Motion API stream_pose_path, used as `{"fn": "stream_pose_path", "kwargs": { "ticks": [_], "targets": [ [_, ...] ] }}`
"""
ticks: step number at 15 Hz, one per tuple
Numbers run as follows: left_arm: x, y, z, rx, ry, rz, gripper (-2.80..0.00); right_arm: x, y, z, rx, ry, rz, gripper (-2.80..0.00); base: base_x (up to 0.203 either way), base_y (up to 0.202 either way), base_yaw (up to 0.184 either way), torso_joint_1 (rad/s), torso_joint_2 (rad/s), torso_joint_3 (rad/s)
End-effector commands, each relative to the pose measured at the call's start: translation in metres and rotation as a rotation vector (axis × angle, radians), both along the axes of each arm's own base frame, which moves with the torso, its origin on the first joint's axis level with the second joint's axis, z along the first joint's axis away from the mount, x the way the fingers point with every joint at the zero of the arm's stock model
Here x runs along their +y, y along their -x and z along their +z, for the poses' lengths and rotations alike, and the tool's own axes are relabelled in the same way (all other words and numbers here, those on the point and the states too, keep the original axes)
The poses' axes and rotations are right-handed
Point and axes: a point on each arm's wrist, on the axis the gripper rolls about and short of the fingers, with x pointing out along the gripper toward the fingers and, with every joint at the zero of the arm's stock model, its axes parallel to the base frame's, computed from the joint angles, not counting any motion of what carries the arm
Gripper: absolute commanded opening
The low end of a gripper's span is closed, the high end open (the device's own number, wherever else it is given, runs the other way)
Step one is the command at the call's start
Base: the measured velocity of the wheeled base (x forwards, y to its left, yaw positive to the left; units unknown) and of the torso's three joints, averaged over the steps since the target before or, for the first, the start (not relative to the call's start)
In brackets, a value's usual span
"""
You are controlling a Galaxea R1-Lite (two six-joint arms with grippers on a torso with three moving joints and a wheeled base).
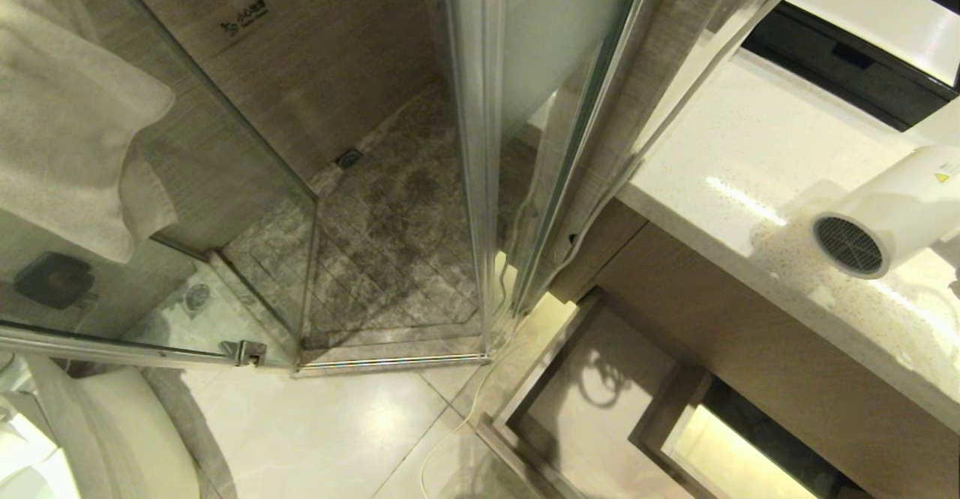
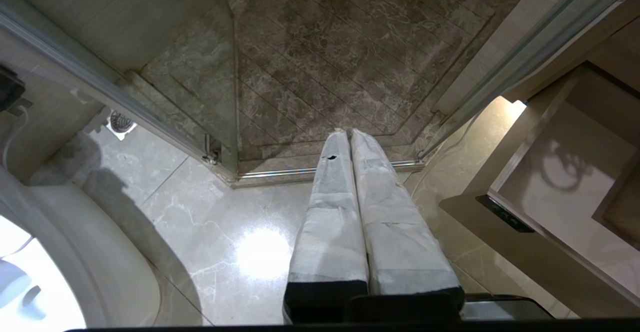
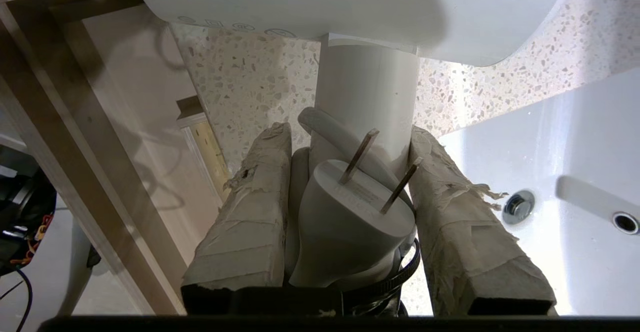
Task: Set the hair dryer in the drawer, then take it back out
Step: Pick up the hairdryer
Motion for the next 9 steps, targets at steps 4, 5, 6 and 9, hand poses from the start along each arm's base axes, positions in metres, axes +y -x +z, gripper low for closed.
{"fn": "stream_pose_path", "kwargs": {
  "ticks": [4,5,6,9],
  "targets": [
    [0.000,0.000,0.000,0.002,0.000,0.000,-2.80,0.004,0.019,-0.004,-0.092,0.020,0.000,-2.80,0.000,0.000,0.000,-0.175,0.10,-0.095],
    [0.000,0.000,0.000,0.002,0.000,0.000,-2.80,0.005,0.021,-0.007,-0.104,0.022,0.000,-2.80,0.000,0.000,0.000,-0.311,0.13,-0.155],
    [0.000,0.000,0.000,0.002,0.000,0.000,-2.80,0.005,0.023,-0.007,-0.109,0.023,0.000,-2.80,0.000,0.000,0.000,-0.341,0.12,-0.167],
    [0.000,0.000,0.000,0.002,0.000,0.000,-2.80,0.006,0.028,-0.011,-0.114,-0.014,-0.015,-2.80,0.000,0.000,0.000,-0.312,0.11,-0.194]
  ]
}}
